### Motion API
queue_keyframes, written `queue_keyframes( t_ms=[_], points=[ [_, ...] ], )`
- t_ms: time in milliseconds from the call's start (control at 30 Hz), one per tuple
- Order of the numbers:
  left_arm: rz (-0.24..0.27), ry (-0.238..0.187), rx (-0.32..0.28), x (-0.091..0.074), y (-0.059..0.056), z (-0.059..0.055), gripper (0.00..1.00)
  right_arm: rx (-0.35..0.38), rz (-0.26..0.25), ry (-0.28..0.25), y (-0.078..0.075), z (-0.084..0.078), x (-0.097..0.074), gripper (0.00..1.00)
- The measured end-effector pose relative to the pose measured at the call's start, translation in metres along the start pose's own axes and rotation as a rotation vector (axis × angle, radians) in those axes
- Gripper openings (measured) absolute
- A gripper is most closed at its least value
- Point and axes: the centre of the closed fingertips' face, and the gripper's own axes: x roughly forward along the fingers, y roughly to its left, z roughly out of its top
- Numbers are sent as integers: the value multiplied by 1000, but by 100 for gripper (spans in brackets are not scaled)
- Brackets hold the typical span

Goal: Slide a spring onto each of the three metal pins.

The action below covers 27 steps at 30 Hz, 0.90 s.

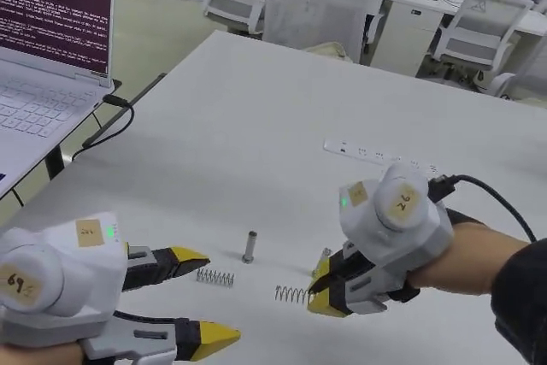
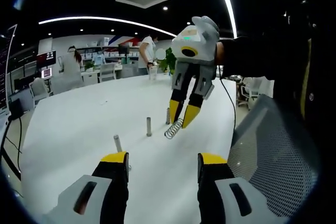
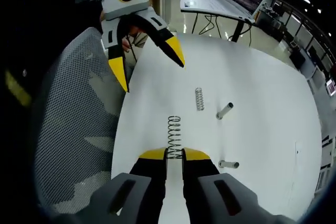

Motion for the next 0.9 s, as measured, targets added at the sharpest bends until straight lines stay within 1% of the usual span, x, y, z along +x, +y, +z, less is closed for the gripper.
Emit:
queue_keyframes(
  t_ms=[100,233,433,600,900],
  points=[
    [-19,-4,17,2,-4,2,41,-26,8,6,4,8,-1,8],
    [-38,-7,27,6,-8,5,40,-53,26,9,11,17,-1,8],
    [-70,-14,49,11,-16,10,35,-92,47,13,20,27,-1,8],
    [-95,-17,72,13,-23,11,28,-113,61,21,24,32,-1,8],
    [-112,-19,104,13,-28,12,13,-134,74,31,28,33,-2,8]
  ],
)
